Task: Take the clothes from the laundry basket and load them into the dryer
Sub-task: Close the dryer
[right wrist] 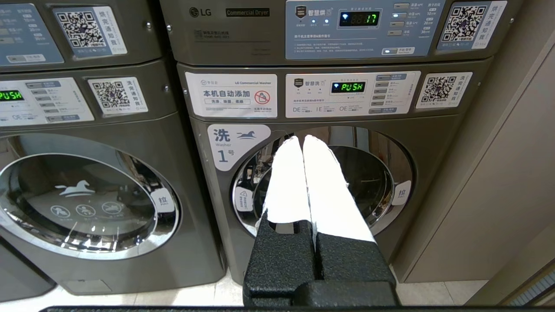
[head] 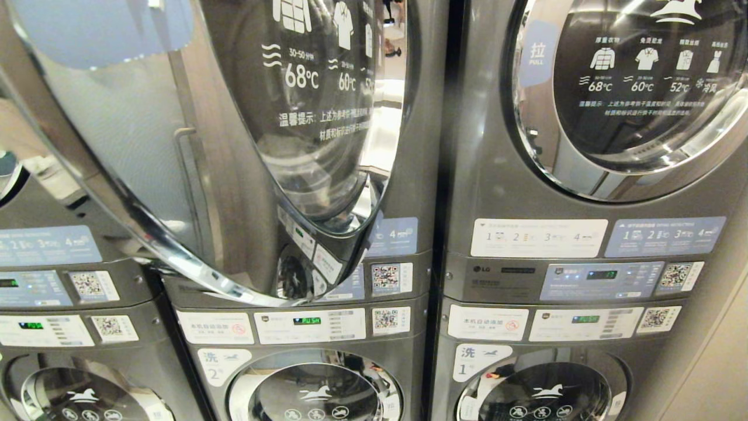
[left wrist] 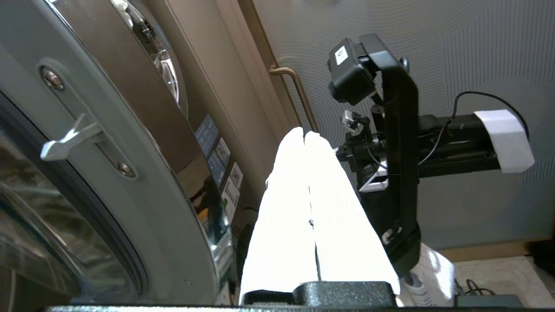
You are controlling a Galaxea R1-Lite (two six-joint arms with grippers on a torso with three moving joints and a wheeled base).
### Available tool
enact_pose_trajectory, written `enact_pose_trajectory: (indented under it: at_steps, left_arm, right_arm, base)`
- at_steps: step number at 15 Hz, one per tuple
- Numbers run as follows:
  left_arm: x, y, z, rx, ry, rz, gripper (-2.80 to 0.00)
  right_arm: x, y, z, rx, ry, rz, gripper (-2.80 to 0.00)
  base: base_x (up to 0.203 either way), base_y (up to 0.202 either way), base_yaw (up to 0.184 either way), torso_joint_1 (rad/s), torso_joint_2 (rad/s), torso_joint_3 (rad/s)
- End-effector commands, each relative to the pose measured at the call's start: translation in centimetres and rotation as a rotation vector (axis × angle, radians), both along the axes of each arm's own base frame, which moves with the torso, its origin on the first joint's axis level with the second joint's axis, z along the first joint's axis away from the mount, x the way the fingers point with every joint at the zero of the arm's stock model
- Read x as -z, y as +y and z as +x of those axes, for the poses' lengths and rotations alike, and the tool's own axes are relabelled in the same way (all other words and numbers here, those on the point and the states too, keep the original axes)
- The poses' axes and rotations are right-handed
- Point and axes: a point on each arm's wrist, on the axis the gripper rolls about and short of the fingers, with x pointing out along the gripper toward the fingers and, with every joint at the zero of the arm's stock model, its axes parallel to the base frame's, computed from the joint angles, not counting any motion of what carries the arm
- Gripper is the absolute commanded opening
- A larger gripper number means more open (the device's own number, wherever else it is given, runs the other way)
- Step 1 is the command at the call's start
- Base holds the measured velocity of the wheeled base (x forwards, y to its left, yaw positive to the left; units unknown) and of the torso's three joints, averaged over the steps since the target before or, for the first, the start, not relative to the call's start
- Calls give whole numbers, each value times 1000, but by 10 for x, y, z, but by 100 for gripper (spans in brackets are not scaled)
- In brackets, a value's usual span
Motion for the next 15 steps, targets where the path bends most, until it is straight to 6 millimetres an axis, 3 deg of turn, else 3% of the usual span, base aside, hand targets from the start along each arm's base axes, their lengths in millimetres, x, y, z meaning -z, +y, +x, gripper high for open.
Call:
enact_pose_trajectory:
  at_steps: [1, 7, 15]
  left_arm:
    - [3, -8, 22, 28, 9, 17, -280]
    - [6, -18, 35, -48, -62, 10, -280]
    - [18, -14, 28, -161, -35, 3, -280]
  right_arm:
    - [0, 0, 0, 0, 4, 0, -280]
    - [-1, 0, 2, 0, 31, 0, -280]
    - [-2, 0, 6, 0, 76, 0, -280]
  base:
    - [0, 0, 0, 0, 0, 0]
    - [0, 0, 0, 0, 0, 0]
    - [0, 0, 0, 0, 0, 0]
